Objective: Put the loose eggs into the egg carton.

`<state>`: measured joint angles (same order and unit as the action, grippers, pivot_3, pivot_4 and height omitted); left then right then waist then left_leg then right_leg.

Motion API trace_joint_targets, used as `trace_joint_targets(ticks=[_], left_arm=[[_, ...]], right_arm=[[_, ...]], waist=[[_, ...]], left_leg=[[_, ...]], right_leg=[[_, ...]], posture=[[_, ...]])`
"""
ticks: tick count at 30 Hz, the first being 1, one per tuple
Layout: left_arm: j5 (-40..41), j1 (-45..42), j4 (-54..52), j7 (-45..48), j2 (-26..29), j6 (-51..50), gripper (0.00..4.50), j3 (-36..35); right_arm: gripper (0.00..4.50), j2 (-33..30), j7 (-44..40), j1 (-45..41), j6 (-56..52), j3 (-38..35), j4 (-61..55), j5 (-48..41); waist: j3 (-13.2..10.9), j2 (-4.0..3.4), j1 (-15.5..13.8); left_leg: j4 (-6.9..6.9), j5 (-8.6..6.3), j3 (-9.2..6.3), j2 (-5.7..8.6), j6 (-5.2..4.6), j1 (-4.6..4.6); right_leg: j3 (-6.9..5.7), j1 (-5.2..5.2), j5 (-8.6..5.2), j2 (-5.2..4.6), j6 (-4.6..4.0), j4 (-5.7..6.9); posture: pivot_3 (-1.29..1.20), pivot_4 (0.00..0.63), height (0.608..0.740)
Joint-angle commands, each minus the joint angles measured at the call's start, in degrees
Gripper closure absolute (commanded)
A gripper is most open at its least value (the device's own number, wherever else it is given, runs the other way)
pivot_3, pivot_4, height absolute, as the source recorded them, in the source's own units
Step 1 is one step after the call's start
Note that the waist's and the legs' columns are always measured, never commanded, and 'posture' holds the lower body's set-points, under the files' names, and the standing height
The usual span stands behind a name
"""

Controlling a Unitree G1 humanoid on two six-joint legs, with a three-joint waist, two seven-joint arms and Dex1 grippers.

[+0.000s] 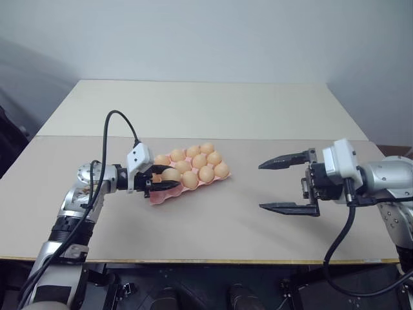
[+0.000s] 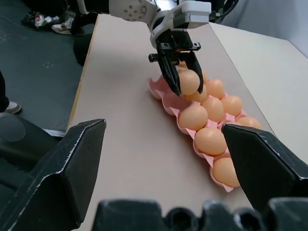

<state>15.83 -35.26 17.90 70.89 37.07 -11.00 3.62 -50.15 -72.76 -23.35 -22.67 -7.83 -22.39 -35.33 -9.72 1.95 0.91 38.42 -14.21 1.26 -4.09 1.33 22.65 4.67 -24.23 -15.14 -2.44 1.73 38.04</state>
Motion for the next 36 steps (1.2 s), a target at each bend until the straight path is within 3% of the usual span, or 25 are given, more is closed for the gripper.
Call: trace_joint_targets(ticks=[1,5,6,11,14,24,31,36], left_arm=[[-0.19,-1.38,-0.11,-0.08,-0.12,0.2,1.53,-0.24],[1.35,-1.5,-1.29,0.48,-0.18,0.26,0.22,-1.5],[1.88,-1.68,-1.75,0.19,0.05,0.03,0.08,-2.33],[4.87,-1.23,-5.15,-0.1,2.34,-2.04,0.08,-6.25],[7.48,1.48,-8.48,0.38,6.98,-4.21,0.08,-11.05],[15.91,25.29,-19.14,7.16,21.87,-9.76,0.08,-31.88],[18.07,39.93,-24.15,8.34,21.34,-10.43,0.08,-44.72],[19.85,45.73,-29.74,5.97,18.55,-12.44,0.08,-47.86]], right_arm=[[0.0,-0.85,1.07,0.6,0.11,-2.75,-2.51,-1.91],[0.0,-0.92,1.96,0.91,-0.05,-2.79,-2.96,-2.42],[0.0,-0.85,2.12,0.91,0.01,-2.65,-2.98,-2.45],[0.0,-0.75,2.42,1.02,0.3,-2.25,-2.95,-2.78],[0.0,-0.68,2.13,0.86,0.39,-1.86,-2.54,-2.86],[0.0,-1.09,-1.28,-0.65,1.25,-0.71,0.98,-2.64],[0.0,-1.07,-2.77,-0.76,1.57,-0.46,4.32,-1.79],[0.0,-0.93,-3.05,-0.96,1.62,-0.32,4.91,-1.69]], waist=[[0.0,0.0,-0.07],[0.0,0.0,-0.16],[0.0,0.0,-0.14],[0.0,0.0,-0.07],[0.0,0.0,0.33],[-0.01,0.0,0.92],[-0.01,0.0,0.49],[-0.01,0.0,-0.06]], left_leg=[[0.02,0.0,0.0,0.0,0.0,0.0],[0.05,0.0,-0.03,0.01,0.0,0.01],[0.06,0.0,-0.03,0.01,0.0,0.02],[0.08,0.0,-0.06,0.01,0.0,0.04],[0.08,0.0,-0.07,0.01,-0.01,0.06],[0.07,-0.01,-0.06,-0.04,-0.01,0.04],[0.01,-0.01,-0.03,-0.06,0.0,0.02],[0.0,-0.01,-0.01,-0.06,0.0,0.02]], right_leg=[[0.0,0.01,0.0,0.0,0.0,0.0],[-0.02,0.03,0.0,0.0,0.01,0.0],[-0.02,0.03,0.0,0.0,0.02,0.0],[-0.03,0.02,0.0,0.0,0.02,0.0],[-0.03,-0.01,0.0,0.0,0.02,0.0],[-0.11,0.0,-0.01,-0.03,0.03,-0.02],[-0.12,-0.02,-0.02,-0.04,0.02,-0.04],[-0.12,-0.02,-0.02,-0.05,0.02,-0.04]], posture=[[0.0,0.15,0.74],[0.0,0.15,0.74],[0.0,0.15,0.74],[0.0,0.15,0.74],[0.0,0.15,0.74],[0.0,0.15,0.74],[0.0,0.15,0.74],[0.0,0.15,0.74]])
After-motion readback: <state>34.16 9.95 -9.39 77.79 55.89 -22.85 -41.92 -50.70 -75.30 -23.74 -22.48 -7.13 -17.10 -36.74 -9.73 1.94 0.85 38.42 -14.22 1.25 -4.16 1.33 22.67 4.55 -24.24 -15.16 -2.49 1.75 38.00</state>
